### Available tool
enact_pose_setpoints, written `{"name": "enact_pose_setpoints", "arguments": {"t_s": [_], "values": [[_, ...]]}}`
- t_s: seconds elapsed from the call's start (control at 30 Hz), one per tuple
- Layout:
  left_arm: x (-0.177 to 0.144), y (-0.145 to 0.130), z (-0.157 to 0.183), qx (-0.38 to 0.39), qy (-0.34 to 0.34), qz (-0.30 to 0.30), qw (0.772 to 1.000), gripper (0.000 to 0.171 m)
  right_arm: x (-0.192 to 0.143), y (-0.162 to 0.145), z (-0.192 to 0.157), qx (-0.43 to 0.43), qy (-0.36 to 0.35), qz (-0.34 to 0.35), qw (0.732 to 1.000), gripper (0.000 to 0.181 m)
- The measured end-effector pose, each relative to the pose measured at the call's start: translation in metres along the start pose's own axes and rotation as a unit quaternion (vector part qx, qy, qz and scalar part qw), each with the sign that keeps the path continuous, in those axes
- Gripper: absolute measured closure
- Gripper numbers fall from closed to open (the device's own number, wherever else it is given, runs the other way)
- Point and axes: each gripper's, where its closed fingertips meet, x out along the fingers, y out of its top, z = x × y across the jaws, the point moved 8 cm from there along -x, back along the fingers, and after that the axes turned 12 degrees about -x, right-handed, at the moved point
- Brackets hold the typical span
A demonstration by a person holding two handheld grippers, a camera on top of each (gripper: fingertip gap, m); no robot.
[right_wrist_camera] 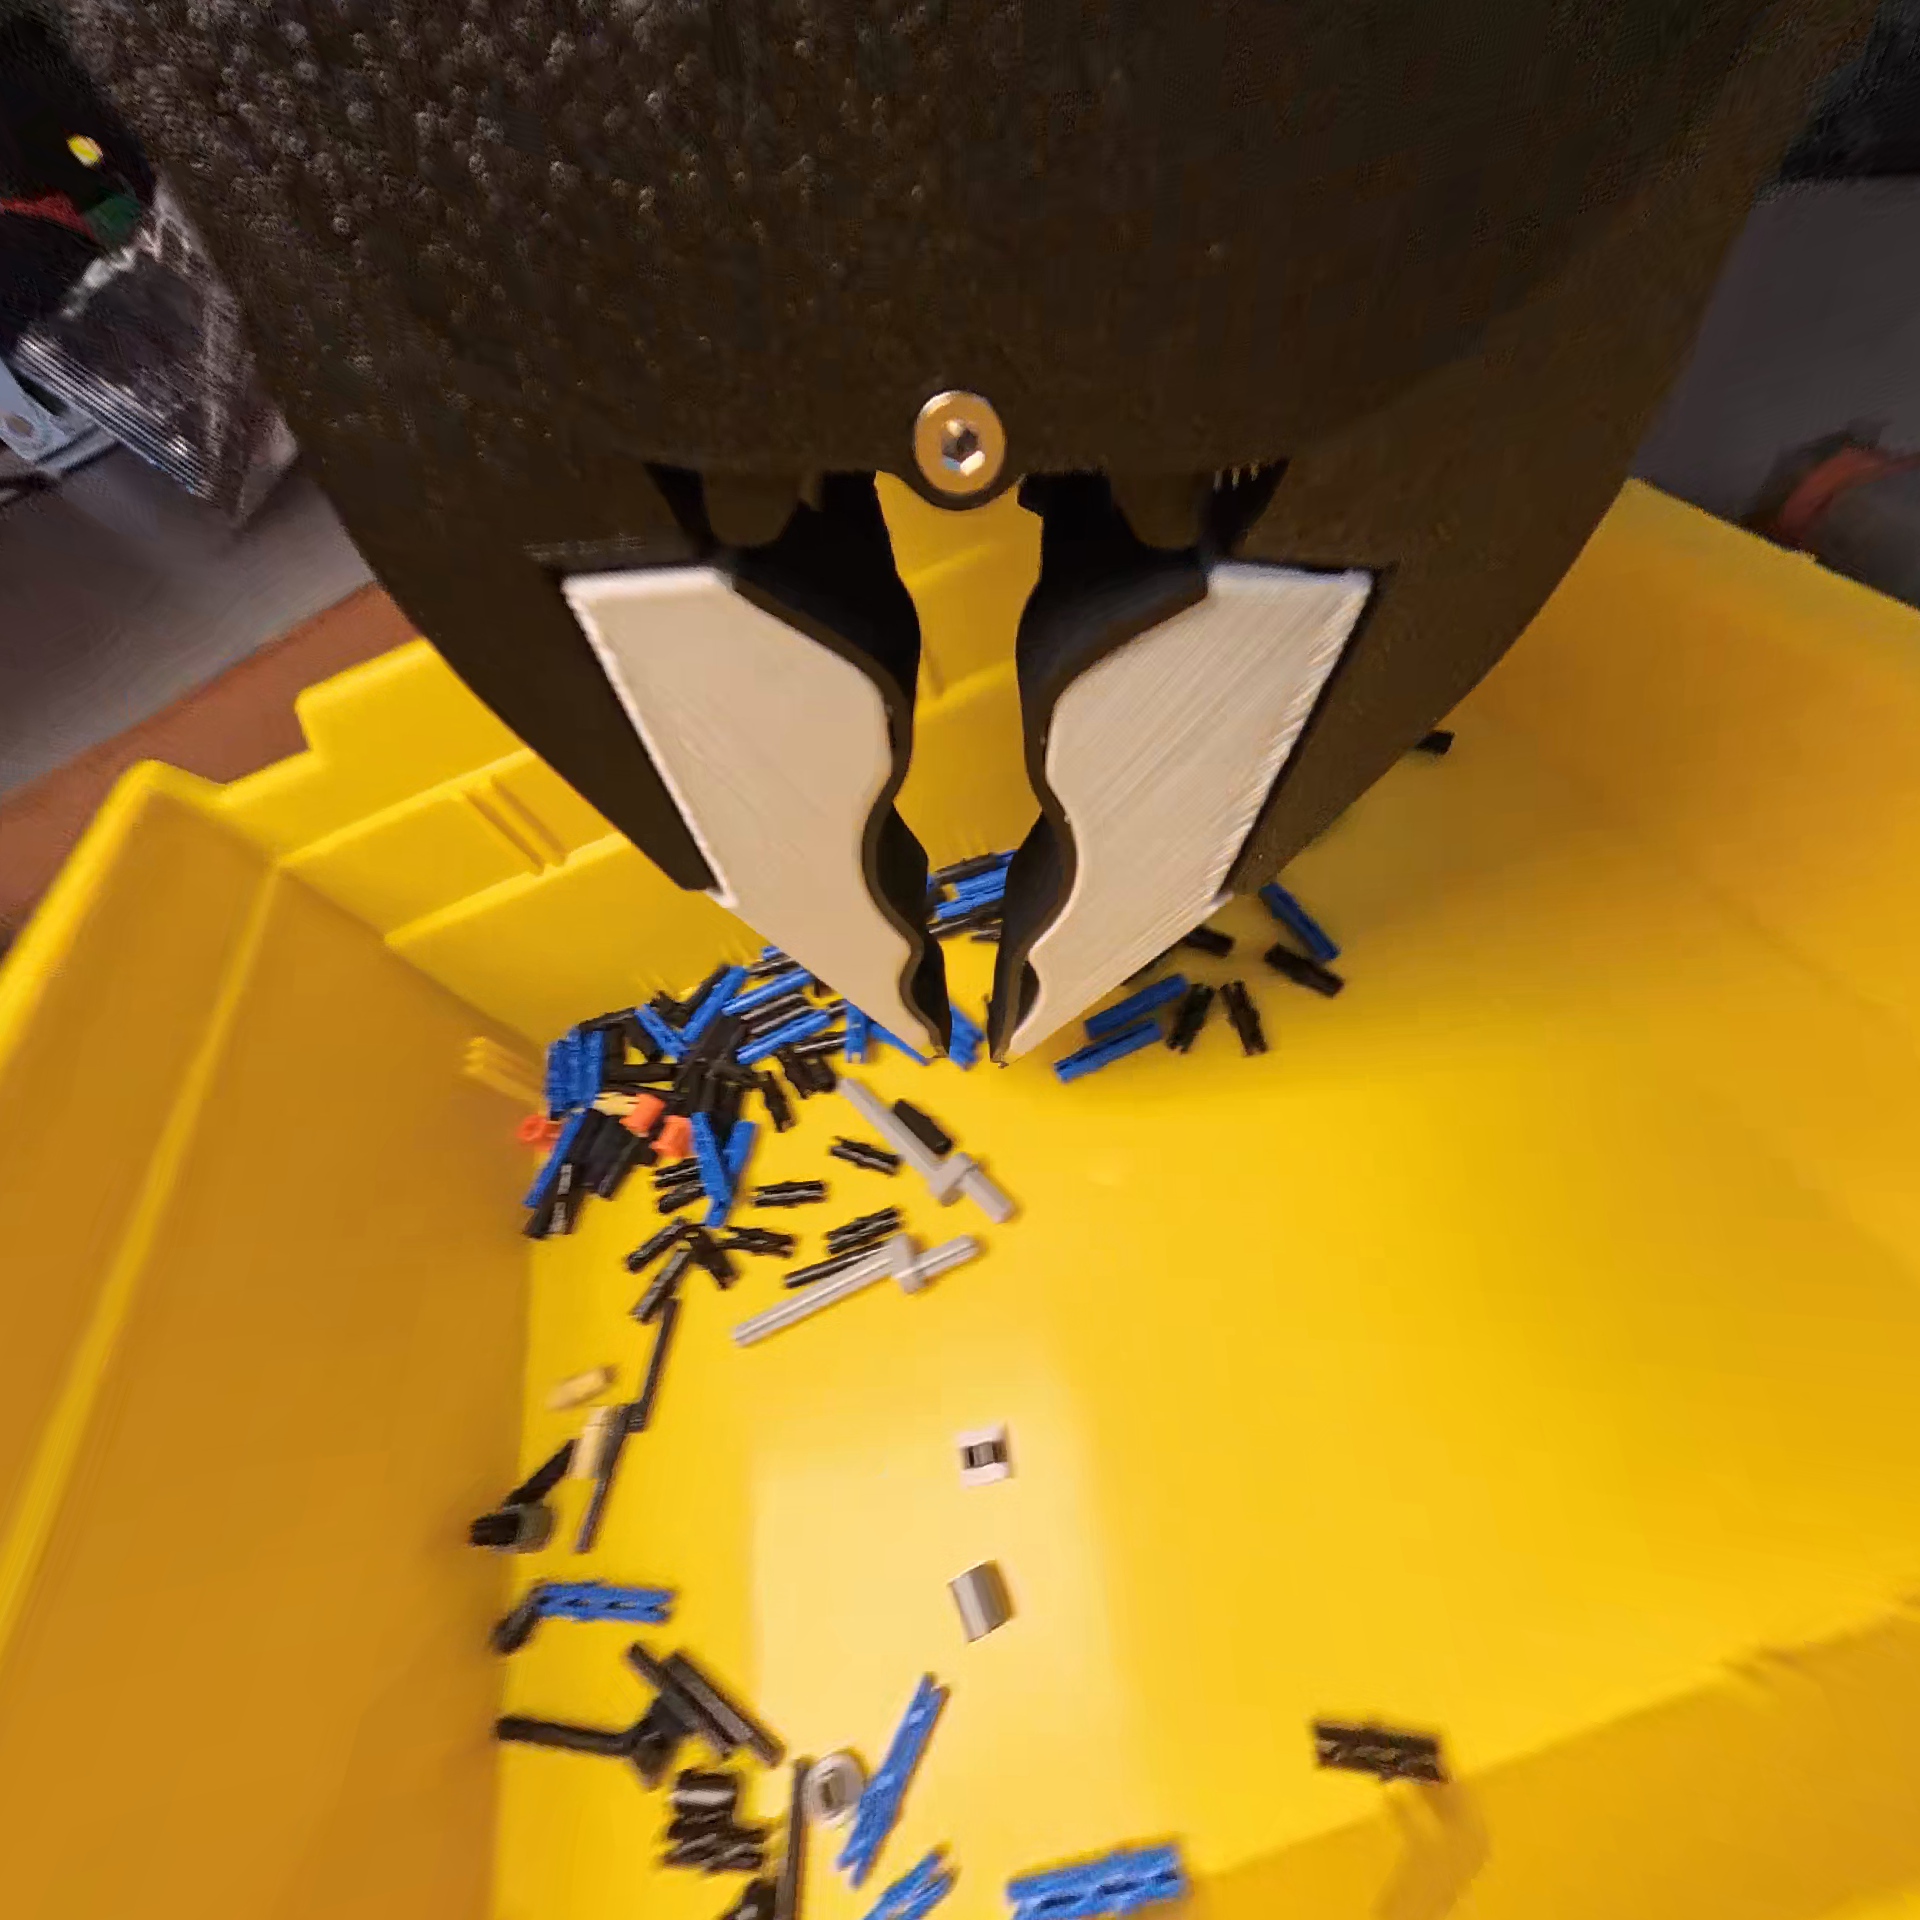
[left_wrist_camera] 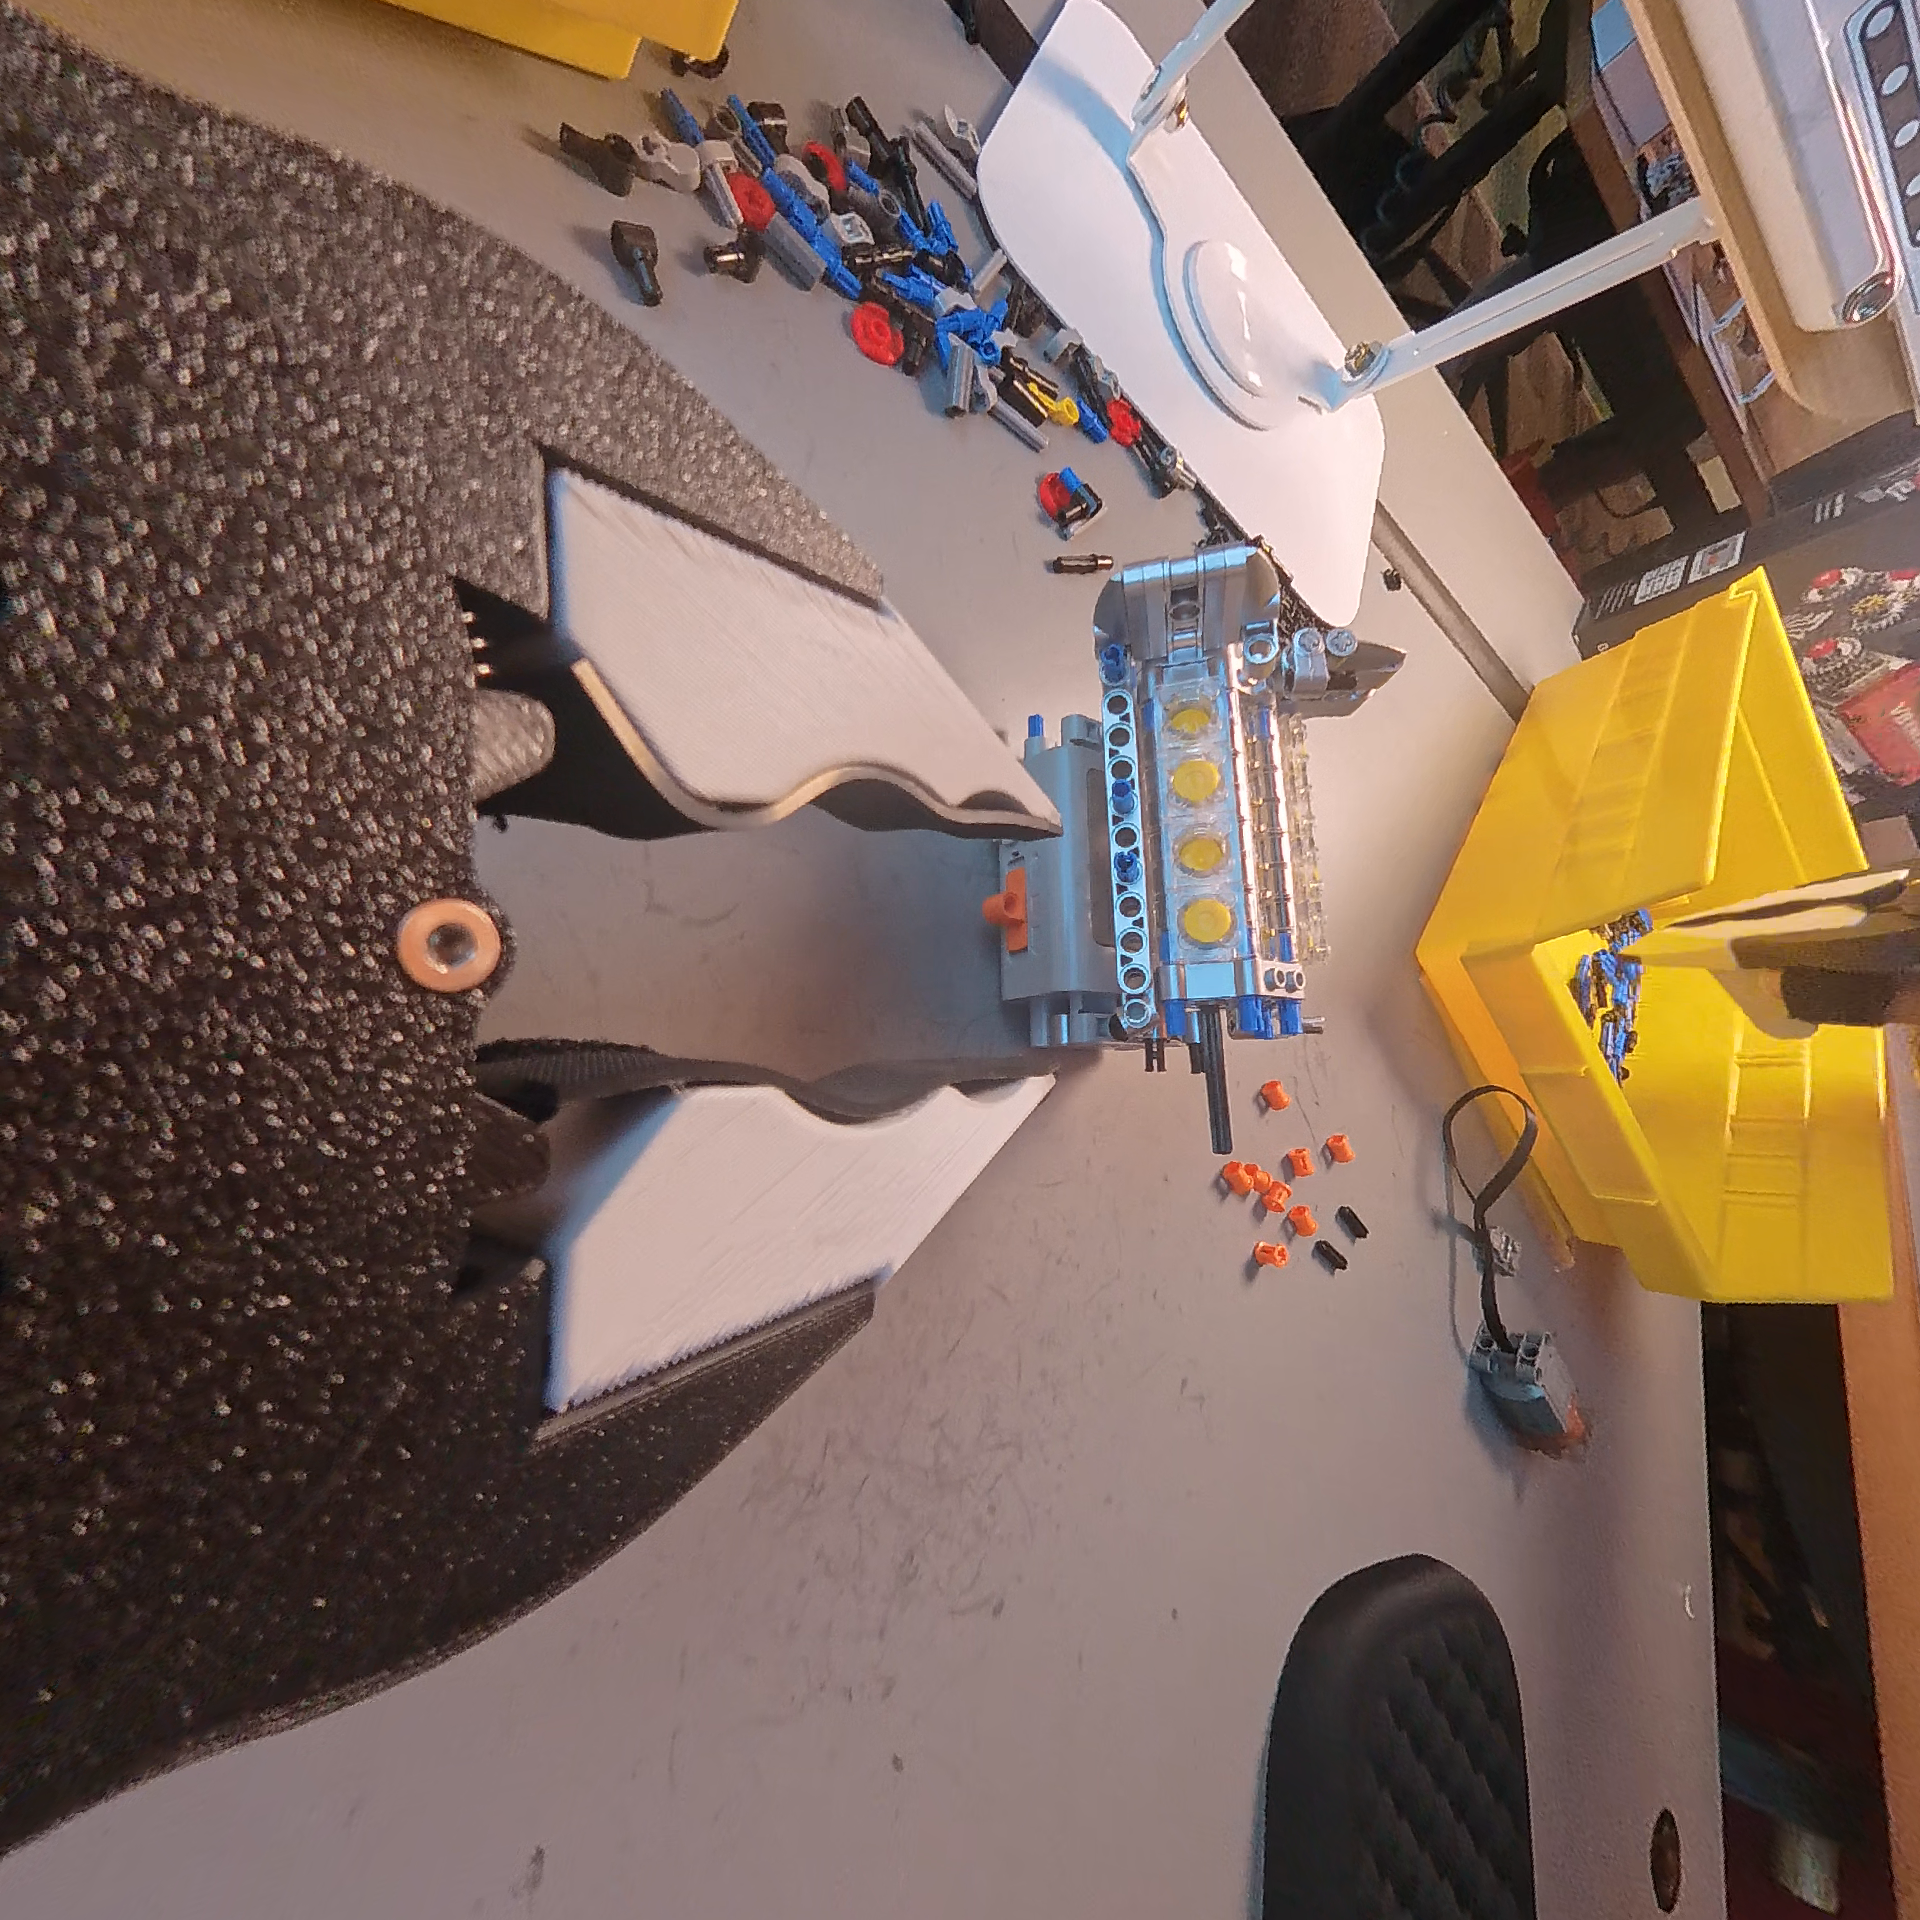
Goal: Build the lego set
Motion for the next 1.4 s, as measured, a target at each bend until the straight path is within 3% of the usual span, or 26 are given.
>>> {"name": "enact_pose_setpoints", "arguments": {"t_s": [0.17,0.4,0.57,0.77,0.83,1.03,1.4], "values": [[0.0,0.0,0.0,-0.001,-0.001,-0.001,1.0,0.132,0.002,-0.005,0.039,0.056,-0.104,-0.005,0.993,0.176],[-0.001,0.0,-0.002,-0.004,0.0,0.0,1.0,0.132,0.029,-0.007,0.058,0.08,-0.123,-0.07,0.987,0.178],[-0.001,0.0,-0.004,-0.011,0.001,0.0,1.0,0.132,0.042,-0.006,0.059,0.086,-0.096,-0.106,0.986,0.179],[0.0,0.0,-0.006,-0.02,0.0,-0.002,1.0,0.132,0.032,0.015,0.048,0.093,-0.005,-0.007,0.996,0.18],[0.001,0.0,-0.006,-0.021,0.001,-0.003,1.0,0.132,0.023,0.019,0.051,0.098,-0.01,0.017,0.995,0.18],[0.001,0.0,-0.006,-0.018,0.004,-0.002,1.0,0.132,0.021,-0.001,0.064,0.084,-0.046,-0.051,0.994,0.179],[-0.003,0.003,-0.011,-0.042,0.002,0.019,0.999,0.131,0.03,-0.015,0.058,0.05,-0.051,-0.102,0.992,0.173]]}}
